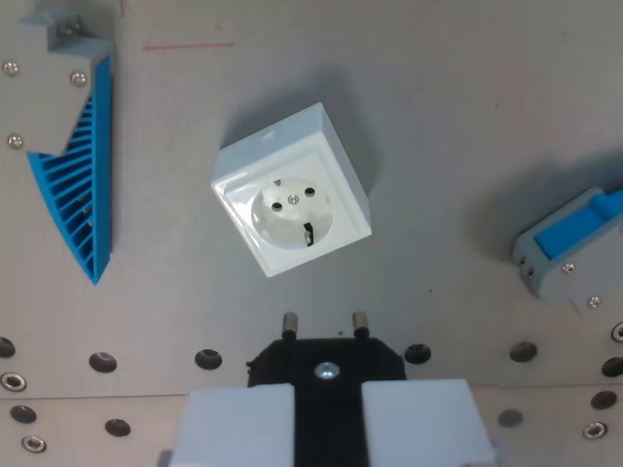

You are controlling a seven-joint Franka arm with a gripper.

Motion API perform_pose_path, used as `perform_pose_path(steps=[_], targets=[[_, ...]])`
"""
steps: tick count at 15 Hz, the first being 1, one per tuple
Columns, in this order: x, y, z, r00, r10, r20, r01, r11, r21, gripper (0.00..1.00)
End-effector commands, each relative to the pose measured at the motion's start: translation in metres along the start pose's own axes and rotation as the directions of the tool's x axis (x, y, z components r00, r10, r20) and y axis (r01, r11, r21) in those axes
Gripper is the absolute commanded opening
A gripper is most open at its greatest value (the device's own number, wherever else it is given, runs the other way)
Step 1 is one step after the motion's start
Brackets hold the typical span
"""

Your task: Move above the white socket

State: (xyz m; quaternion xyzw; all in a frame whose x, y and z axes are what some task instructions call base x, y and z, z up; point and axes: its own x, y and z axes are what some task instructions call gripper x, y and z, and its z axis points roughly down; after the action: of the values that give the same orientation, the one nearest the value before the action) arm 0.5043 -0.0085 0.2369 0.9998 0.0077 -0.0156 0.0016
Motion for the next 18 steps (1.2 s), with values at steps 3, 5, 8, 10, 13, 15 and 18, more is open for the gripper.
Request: perform_pose_path(steps=[3, 5, 8, 10, 13, 15, 18], targets=[[-0.007, -0.002, 0.018, 0.987, -0.130, -0.090, 0.131, 0.991, -0.001, 0.00], [-0.009, -0.002, 0.024, 0.984, -0.155, -0.090, 0.155, 0.988, -0.003, 0.00], [-0.011, -0.003, 0.034, 0.977, -0.193, -0.087, 0.193, 0.981, -0.006, 0.00], [-0.013, -0.004, 0.040, 0.973, -0.216, -0.082, 0.216, 0.976, -0.007, 0.00], [-0.014, -0.005, 0.049, 0.965, -0.247, -0.082, 0.247, 0.969, -0.010, 0.00], [-0.016, -0.006, 0.056, 0.960, -0.269, -0.081, 0.269, 0.963, -0.011, 0.00], [-0.018, -0.007, 0.067, 0.949, -0.303, -0.082, 0.303, 0.953, -0.014, 0.00]])
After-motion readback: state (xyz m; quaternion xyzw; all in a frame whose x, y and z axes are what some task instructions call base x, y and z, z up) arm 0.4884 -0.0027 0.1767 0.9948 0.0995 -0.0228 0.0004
